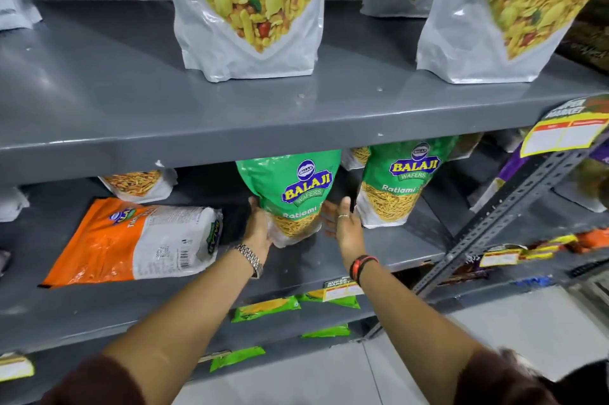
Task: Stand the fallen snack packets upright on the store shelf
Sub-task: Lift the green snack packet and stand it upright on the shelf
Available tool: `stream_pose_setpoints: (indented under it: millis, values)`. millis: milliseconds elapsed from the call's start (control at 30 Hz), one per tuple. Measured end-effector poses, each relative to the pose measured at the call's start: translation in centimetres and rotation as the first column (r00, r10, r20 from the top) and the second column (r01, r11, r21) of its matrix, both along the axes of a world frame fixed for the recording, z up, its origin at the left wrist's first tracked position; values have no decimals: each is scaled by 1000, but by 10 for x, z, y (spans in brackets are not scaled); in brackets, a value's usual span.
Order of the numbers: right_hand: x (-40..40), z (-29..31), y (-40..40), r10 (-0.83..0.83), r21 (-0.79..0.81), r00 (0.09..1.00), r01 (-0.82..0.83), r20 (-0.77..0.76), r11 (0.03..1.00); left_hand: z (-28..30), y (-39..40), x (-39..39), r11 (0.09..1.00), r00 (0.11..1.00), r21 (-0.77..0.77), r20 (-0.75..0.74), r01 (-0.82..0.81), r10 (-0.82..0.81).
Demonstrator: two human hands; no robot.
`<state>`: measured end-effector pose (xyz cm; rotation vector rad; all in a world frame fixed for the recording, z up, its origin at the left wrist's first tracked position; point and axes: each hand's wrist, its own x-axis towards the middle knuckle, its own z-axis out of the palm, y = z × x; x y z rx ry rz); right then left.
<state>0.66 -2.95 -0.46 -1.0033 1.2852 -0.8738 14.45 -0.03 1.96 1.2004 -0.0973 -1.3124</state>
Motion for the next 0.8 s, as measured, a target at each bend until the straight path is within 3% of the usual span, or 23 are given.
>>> stream_pose_setpoints:
  millis: [167, 367, 500, 633, 800]
  values:
    - [-12, -2, 5, 29, -18, 1000, -29, 10, 999, 4, -12, 9, 991, 978, 90, 175, 102, -116]
    - [-21, -19, 20, 48, 1, 989, -48, -142, 999, -10, 21, 9, 983, 984, 158, 136, 89, -111]
    - [6, -28, 34, 179, 61, 979, -174, -92, 983, -28, 68, 20, 969, 992, 223, 39, 109, -120]
    - [60, -20, 45, 293, -129, 952, -302, -84, 945, -32, 111, 45, 964, 993, 242, 14, 112, -119]
    - [133, 8, 55, 324, -381, 876, -454, -358, 805, -37, 157, 97, 974, 998, 228, -59, -14, 28]
